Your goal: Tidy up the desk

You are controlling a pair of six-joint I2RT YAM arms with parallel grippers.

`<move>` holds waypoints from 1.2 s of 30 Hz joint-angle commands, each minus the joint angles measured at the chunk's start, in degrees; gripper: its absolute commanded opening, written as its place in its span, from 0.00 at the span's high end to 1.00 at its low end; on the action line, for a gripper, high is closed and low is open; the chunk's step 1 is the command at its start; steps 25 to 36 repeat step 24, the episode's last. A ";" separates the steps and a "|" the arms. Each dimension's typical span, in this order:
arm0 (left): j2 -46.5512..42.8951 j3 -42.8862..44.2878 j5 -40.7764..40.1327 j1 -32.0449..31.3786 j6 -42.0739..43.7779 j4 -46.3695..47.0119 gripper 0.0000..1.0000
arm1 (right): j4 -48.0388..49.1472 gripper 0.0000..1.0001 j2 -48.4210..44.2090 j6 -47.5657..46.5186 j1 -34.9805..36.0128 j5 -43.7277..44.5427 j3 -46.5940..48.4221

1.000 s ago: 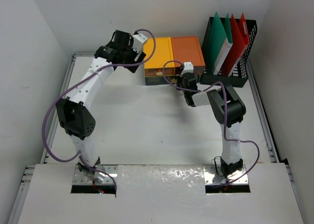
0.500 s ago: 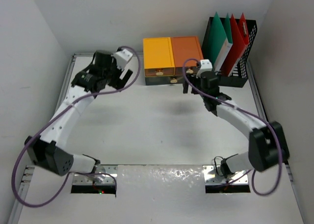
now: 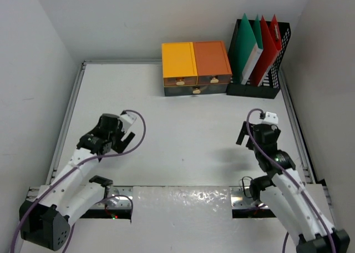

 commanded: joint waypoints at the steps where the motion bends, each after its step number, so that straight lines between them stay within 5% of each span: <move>1: -1.04 -7.25 -3.90 0.79 -0.84 8.00 0.03 | -4.39 0.01 -6.90 2.50 -0.28 6.65 -0.91; 7: -2.98 -16.14 -13.89 0.79 -6.20 22.07 0.03 | -5.55 0.01 -16.93 1.70 -0.28 7.72 -2.94; 16: -9.22 -17.28 -8.66 0.79 -4.72 22.70 0.01 | -4.83 0.01 -13.78 2.93 -0.20 7.18 -2.85; 36: -8.08 -17.28 -8.39 0.79 -4.54 22.78 0.01 | -5.37 0.01 -11.31 4.78 -0.20 8.59 -2.58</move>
